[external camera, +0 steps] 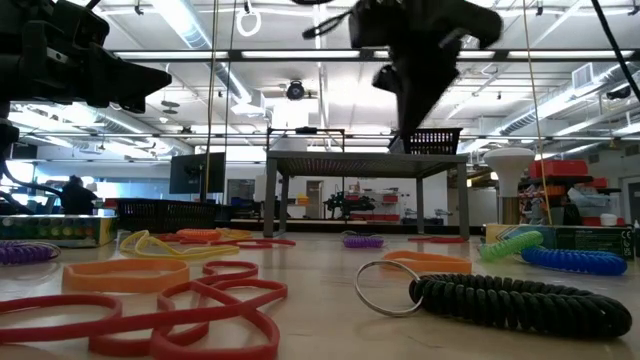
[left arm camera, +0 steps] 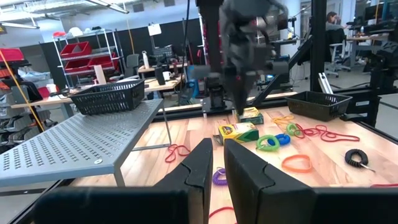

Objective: Sort rubber bands into baskets
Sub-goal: Put the bottom black basket into the shelf

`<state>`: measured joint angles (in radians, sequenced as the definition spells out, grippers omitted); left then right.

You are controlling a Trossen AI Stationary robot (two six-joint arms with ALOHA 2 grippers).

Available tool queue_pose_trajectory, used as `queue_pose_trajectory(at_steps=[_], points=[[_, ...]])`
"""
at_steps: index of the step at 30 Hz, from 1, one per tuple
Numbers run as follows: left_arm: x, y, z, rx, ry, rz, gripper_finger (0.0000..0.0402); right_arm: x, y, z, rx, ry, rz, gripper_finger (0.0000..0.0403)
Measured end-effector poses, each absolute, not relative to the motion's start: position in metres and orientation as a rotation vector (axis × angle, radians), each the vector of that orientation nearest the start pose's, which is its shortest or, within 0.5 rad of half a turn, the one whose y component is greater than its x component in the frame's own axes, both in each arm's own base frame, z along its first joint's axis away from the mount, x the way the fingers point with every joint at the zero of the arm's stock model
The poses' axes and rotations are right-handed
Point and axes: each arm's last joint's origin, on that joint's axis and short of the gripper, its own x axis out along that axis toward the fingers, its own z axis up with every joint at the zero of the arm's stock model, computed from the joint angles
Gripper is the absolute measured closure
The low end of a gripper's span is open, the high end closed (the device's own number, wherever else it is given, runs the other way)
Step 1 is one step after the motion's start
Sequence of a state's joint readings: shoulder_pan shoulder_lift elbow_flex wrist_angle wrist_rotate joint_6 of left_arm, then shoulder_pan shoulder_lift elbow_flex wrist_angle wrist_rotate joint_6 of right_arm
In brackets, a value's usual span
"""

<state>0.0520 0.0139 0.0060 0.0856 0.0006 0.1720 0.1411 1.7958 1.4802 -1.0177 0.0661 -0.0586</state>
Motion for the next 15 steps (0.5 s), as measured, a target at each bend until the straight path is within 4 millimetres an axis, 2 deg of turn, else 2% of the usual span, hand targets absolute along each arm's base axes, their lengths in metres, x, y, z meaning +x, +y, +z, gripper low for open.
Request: queue_pose_trajectory(at_steps=[8,15], points=[[0.098,0.005,0.173,0.174,-0.073,0.059,0.0351,0.333,0.072,0.225,-0.101,1.441,0.15,0.0401],[0.098,0.005,0.173,0.174,-0.074,0.058,0.0351,0.309,0.096,0.237,-0.115,1.52,0.168,0.0401]])
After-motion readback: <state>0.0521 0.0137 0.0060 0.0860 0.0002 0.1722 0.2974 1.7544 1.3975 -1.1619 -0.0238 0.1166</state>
